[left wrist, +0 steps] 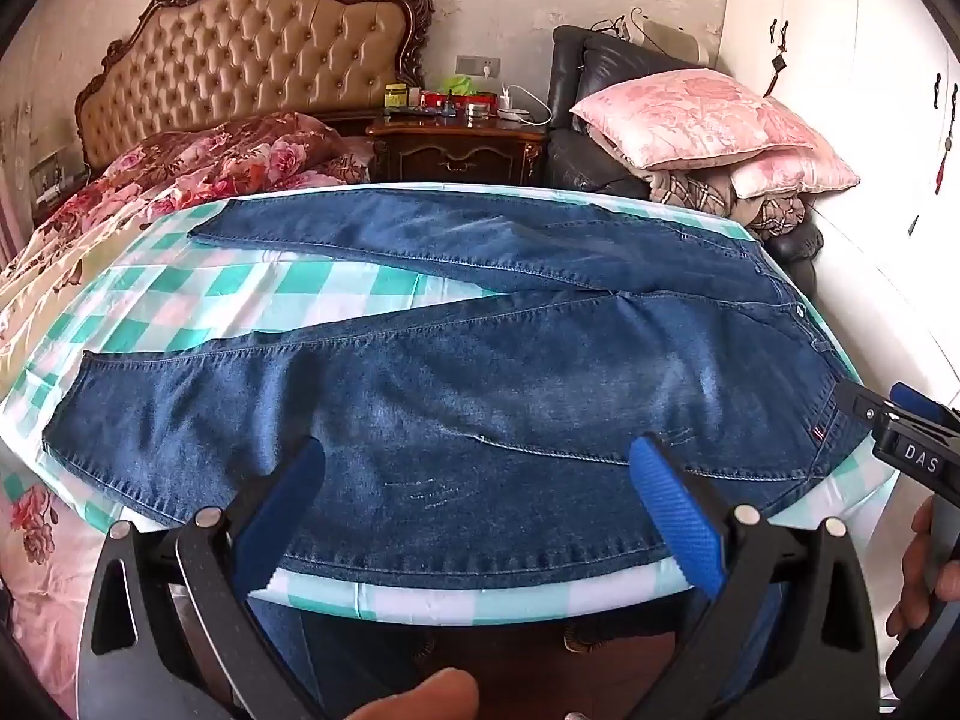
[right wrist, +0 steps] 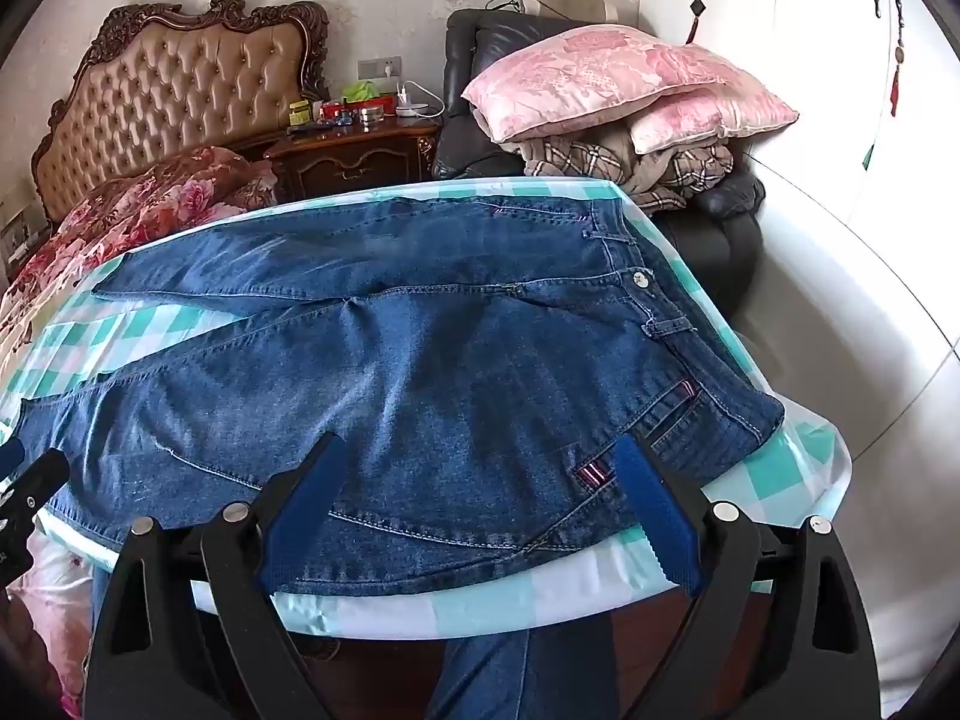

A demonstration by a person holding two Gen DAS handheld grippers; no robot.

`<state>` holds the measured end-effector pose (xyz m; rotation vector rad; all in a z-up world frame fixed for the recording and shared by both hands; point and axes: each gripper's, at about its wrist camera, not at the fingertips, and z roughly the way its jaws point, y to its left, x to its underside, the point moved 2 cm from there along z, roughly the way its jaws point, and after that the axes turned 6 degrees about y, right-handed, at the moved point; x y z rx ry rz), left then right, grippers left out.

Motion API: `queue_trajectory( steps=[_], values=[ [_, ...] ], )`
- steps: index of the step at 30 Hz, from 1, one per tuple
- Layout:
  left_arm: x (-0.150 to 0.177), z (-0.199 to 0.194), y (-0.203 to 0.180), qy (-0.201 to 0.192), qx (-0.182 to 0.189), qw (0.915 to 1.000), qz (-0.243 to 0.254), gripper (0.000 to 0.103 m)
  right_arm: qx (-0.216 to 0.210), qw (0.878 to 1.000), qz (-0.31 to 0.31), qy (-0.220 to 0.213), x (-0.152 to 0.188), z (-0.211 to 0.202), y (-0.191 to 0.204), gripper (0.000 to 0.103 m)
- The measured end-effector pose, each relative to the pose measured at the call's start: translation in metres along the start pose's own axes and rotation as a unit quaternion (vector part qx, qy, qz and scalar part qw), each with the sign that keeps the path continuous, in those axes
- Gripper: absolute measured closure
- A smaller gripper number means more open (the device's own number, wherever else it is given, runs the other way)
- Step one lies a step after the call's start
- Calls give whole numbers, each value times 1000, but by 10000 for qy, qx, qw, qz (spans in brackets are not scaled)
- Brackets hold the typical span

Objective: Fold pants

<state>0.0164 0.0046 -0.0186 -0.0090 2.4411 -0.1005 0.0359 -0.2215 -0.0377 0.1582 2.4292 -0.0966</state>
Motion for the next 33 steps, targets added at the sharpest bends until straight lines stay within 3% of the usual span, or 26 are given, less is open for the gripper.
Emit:
queue_trajectory(
  steps=[33],
  values=[
    [-1,3,4,4,-8,10000,-20,2,-6,10000,-20,63,-2,5,-2,15]
  ],
)
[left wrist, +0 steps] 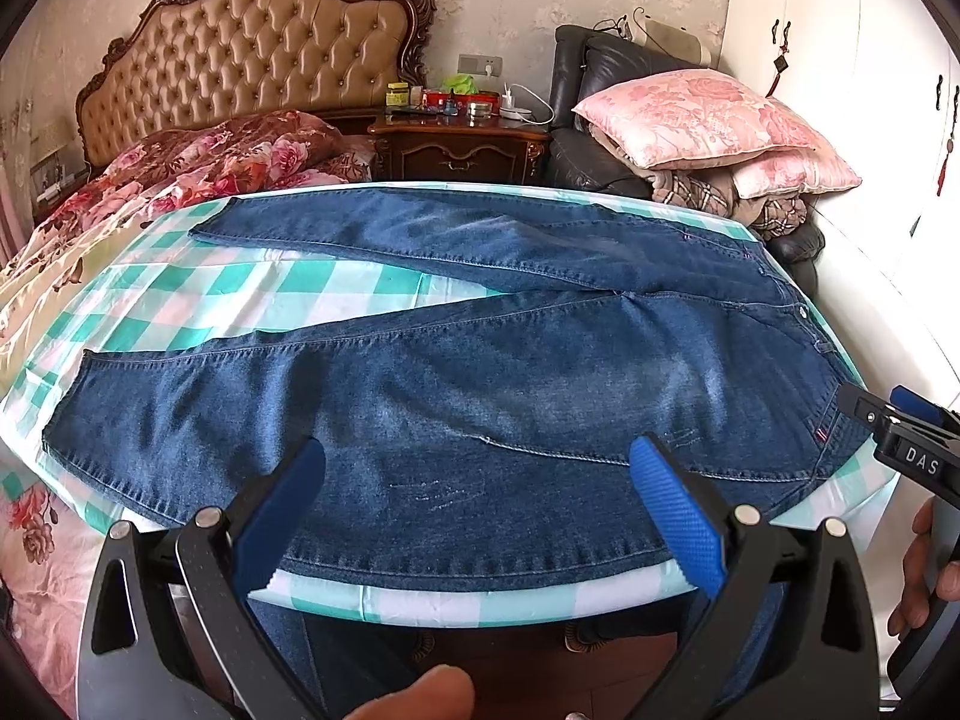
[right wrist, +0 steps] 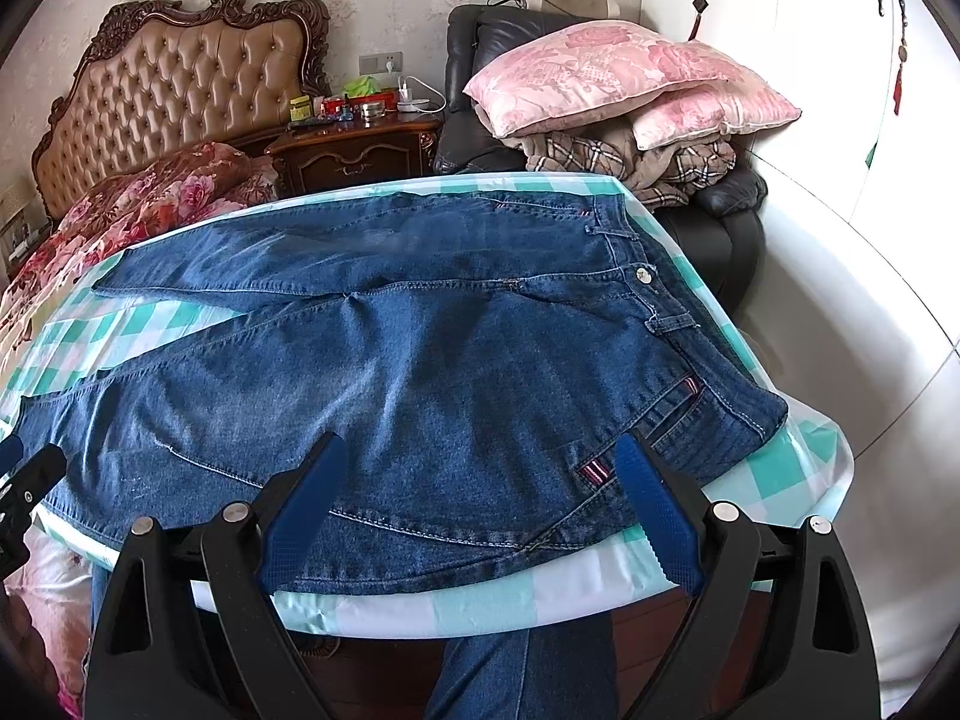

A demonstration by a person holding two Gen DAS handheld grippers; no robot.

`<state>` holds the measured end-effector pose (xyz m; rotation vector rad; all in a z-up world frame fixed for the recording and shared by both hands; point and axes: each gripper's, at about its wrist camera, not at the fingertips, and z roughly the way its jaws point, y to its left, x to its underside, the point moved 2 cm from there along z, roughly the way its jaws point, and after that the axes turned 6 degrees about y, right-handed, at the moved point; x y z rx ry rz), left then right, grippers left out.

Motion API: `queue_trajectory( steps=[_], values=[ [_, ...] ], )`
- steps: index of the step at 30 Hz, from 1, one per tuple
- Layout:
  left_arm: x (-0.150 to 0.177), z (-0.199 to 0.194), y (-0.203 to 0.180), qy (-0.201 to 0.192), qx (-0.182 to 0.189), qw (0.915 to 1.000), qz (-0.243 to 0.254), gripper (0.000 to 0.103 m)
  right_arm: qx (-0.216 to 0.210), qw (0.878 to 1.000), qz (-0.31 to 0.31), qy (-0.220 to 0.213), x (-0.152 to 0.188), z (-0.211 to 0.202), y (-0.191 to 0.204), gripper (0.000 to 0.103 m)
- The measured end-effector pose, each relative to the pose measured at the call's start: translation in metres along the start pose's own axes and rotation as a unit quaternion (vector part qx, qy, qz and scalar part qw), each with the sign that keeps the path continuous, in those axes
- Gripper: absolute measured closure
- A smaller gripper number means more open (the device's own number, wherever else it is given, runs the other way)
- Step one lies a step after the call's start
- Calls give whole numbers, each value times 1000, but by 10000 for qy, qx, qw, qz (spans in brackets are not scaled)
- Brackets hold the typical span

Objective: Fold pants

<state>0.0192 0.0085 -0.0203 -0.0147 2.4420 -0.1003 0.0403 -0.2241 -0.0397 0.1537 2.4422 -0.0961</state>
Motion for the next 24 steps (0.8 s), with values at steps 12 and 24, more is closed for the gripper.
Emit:
queue_trajectory(
  steps=[12,24],
  values=[
    [0,0,0,2,5,10000,-2,2,5,10000,-4,4,1,0,1,15],
    [0,0,0,0,1,10000,0,2,9,10000,-9,9,2,1,1,15]
  ],
)
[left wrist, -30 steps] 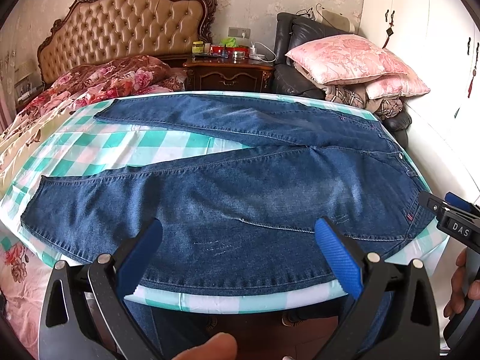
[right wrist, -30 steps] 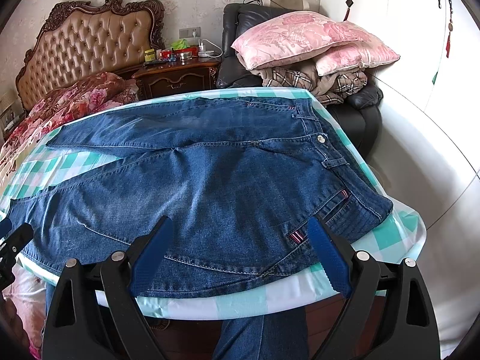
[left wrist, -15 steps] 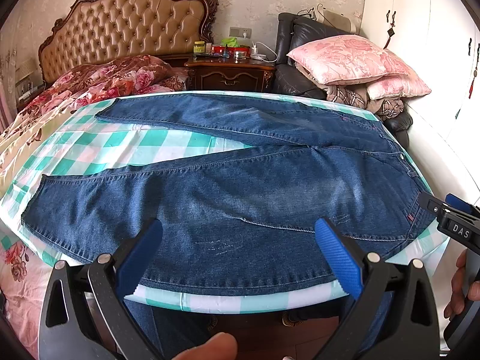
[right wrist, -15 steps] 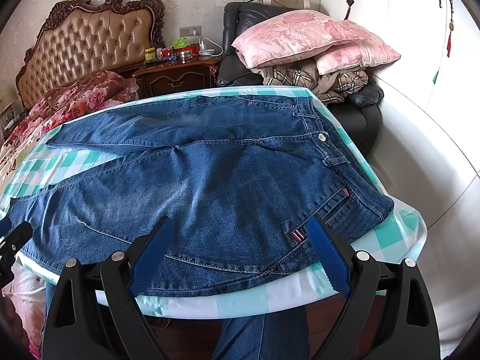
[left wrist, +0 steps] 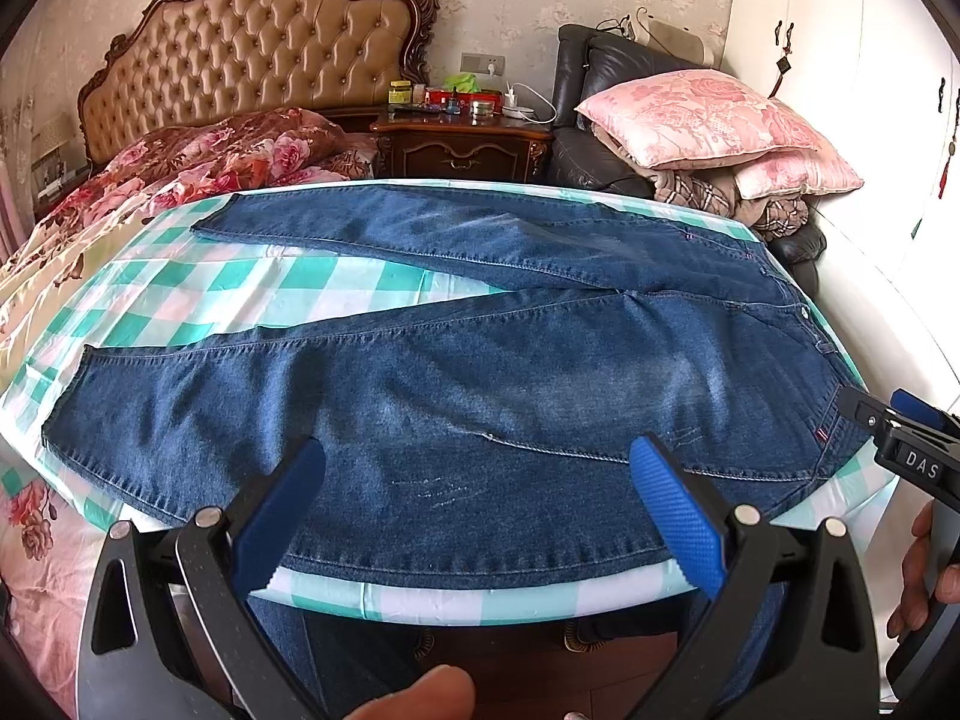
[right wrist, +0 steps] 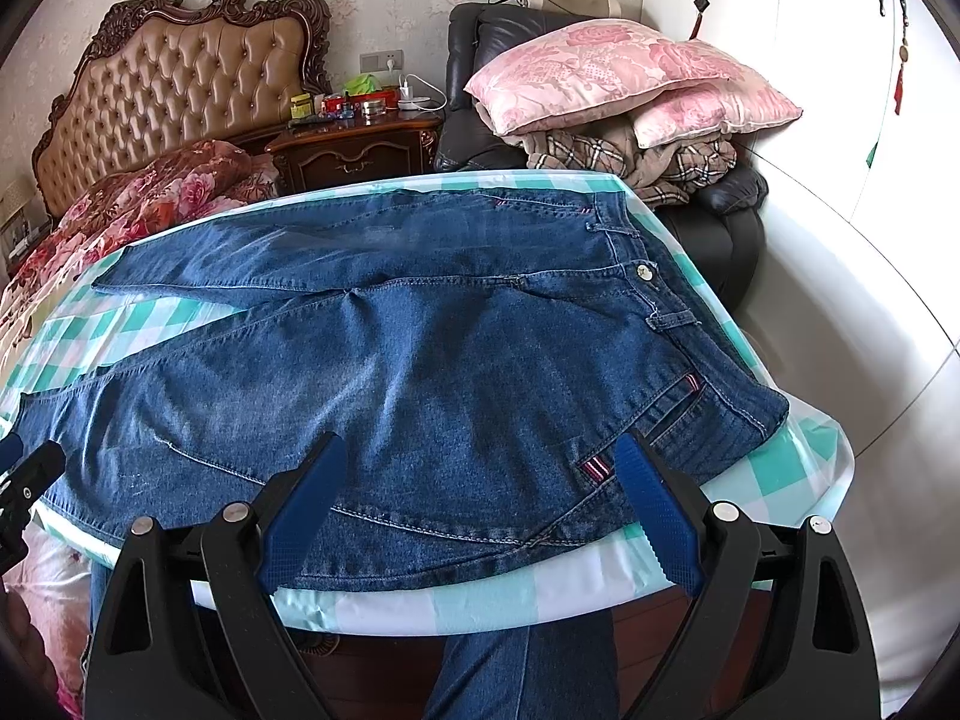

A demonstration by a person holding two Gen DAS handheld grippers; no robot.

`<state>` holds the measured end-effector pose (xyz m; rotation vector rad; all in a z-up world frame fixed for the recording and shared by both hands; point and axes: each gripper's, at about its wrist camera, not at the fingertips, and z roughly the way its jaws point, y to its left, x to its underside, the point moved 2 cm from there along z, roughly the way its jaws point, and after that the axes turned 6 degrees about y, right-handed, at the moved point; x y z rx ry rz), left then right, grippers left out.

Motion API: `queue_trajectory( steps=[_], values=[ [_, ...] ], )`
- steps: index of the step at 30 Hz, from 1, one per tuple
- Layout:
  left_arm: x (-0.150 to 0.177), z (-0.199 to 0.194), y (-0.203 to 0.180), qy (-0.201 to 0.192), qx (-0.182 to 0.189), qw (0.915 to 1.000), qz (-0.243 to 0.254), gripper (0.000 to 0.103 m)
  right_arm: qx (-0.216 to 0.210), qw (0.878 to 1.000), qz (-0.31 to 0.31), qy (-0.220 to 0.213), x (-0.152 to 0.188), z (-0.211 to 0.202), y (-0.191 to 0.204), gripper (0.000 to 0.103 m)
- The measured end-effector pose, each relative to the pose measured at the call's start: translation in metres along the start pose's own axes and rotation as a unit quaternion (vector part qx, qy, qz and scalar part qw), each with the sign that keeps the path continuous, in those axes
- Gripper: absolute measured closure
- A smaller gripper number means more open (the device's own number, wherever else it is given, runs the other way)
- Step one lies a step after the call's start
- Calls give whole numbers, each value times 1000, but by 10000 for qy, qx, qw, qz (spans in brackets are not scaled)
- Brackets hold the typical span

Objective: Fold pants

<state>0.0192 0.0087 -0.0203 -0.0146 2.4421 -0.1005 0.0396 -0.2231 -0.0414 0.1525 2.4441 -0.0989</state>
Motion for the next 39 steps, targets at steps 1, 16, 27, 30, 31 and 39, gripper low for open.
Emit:
queue_trajectory(
  steps=[1,16,27,30,31,39],
  values=[
    [0,0,0,2,1,10000,0,2,-2,10000,3,4,0,0,0,15],
    [4,3,1,23,6,10000,0,2,12,10000,-7,52,6,3,0,15],
    [4,29,7,297,-29,9996,22,2,-1072,9889,848,591,-75,42,-77,15],
    [0,40,16,414,-118,9990,-86,2,-626,9931,795,592,-150,92,-132,15],
    [-2,47,18,466,-159,9987,-123,2,-517,9937,775,628,-175,114,-148,15],
    [-23,80,30,756,-437,9960,-195,2,-392,9892,601,1278,-271,260,-193,18]
  ],
)
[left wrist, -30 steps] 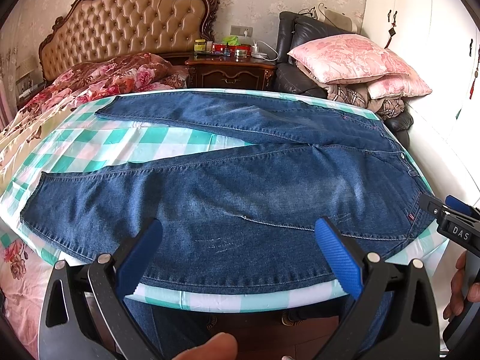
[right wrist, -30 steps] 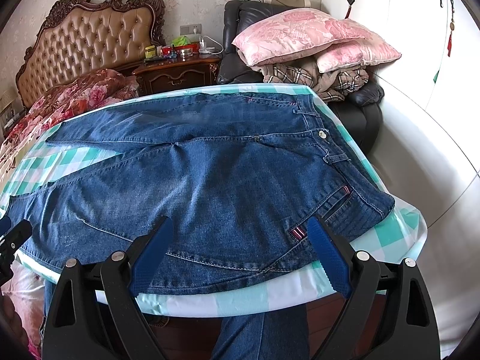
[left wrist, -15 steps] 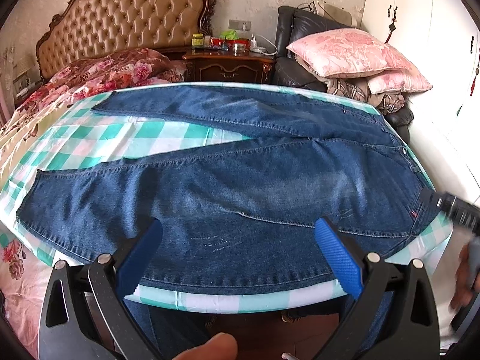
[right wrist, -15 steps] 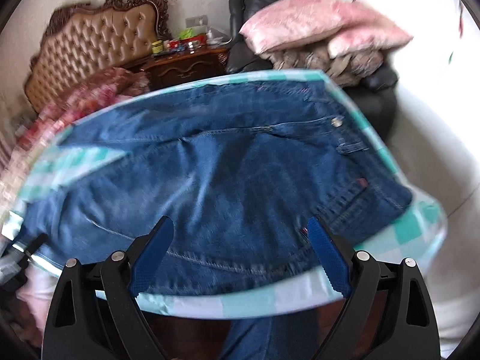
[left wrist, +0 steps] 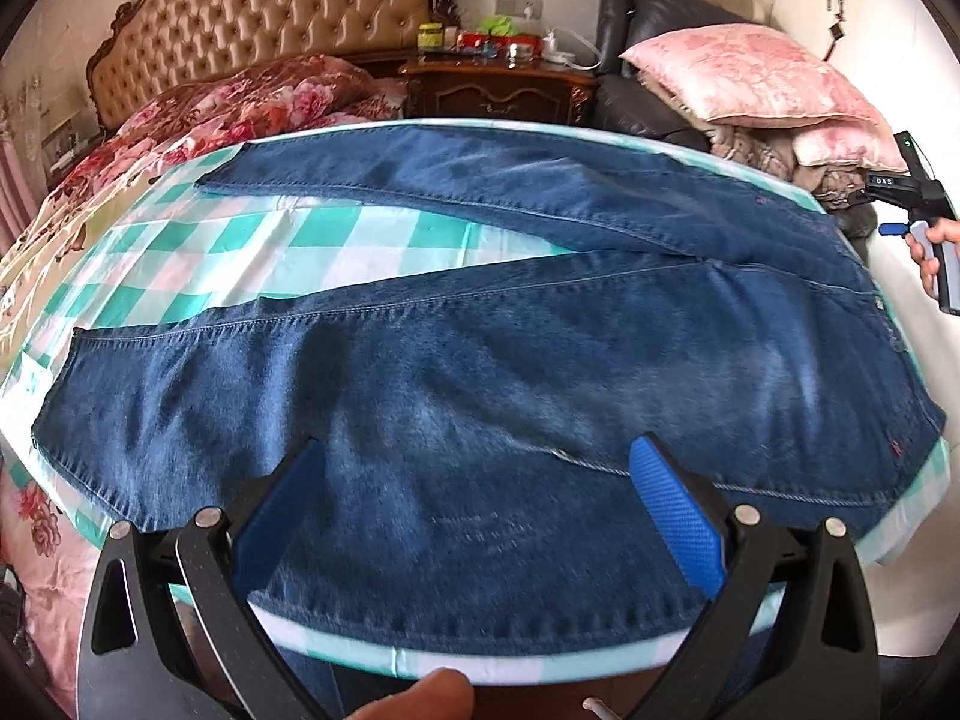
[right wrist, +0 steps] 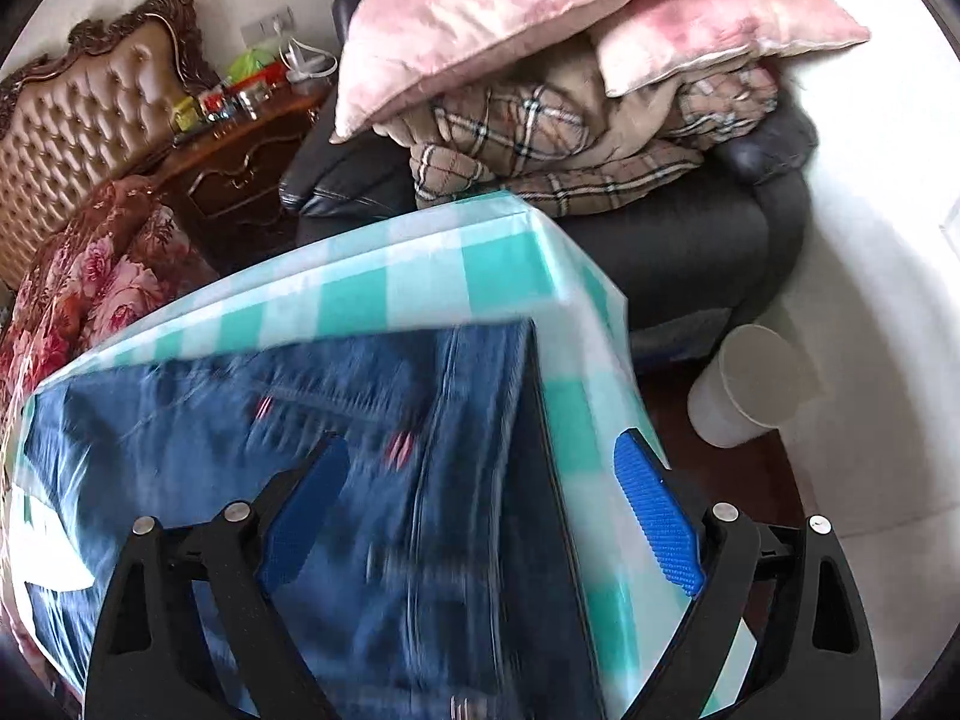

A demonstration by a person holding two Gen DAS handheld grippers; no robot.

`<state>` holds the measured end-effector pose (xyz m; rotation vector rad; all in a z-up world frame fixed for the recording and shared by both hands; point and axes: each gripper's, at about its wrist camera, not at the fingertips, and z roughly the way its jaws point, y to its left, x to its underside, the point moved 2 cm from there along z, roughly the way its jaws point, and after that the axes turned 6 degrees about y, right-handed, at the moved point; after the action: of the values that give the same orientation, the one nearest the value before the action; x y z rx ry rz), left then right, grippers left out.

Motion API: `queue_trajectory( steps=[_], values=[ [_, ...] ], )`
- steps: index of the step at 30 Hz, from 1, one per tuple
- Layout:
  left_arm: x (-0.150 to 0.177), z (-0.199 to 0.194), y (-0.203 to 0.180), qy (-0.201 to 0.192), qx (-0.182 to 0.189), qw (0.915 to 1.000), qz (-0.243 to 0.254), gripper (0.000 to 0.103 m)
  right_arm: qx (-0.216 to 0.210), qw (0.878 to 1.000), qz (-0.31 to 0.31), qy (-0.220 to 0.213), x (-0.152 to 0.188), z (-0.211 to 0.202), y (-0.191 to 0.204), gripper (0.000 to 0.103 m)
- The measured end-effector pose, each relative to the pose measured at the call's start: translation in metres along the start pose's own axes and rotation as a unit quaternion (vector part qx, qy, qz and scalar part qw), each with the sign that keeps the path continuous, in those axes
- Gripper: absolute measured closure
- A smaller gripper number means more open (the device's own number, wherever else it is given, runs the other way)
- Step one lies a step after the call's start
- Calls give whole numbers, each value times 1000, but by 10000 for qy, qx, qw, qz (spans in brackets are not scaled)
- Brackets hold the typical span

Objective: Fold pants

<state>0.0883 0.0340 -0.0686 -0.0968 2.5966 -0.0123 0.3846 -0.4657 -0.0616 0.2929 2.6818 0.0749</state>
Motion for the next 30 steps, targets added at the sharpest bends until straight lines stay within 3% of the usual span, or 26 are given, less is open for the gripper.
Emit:
queue_trajectory(
  steps=[8,11,12,16,19,22,24,26,27,28,30],
  values=[
    [-16,15,18,130,-278,9993,-225,2,272,9982,-298,442,-32,71,4,55],
    [-16,19,25,184,-356,9987,-301,2,72,9981,-484,388,-35,72,10,91],
    [-16,19,27,212,-351,9986,-339,2,162,9975,-586,347,-37,70,13,95],
    [-16,12,29,145,-328,9985,-418,2,-4,9969,-771,-133,-35,32,25,96],
    [-15,3,29,34,-323,9986,-406,2,-706,9908,-864,-770,-17,-31,42,96],
    [-14,-8,28,-66,-316,9985,-434,2,-1738,9671,-1292,-1331,36,-113,67,96],
    [-12,-19,29,-200,-317,9983,-451,2,-2695,9316,-1920,-1504,100,-165,83,96],
    [-8,-26,32,-264,-330,9978,-516,2,-3491,8825,-2766,-1510,179,-196,85,96],
    [-6,-28,35,-249,-342,9975,-559,2,-3701,8706,-2922,-1402,204,-197,79,96],
    [-4,-28,37,-223,-360,9974,-585,2,-3761,8684,-2997,-1208,225,-190,69,96],
    [-1,-29,42,-173,-386,9972,-619,2,-3726,8802,-2855,-702,248,-163,43,96]
  ],
)
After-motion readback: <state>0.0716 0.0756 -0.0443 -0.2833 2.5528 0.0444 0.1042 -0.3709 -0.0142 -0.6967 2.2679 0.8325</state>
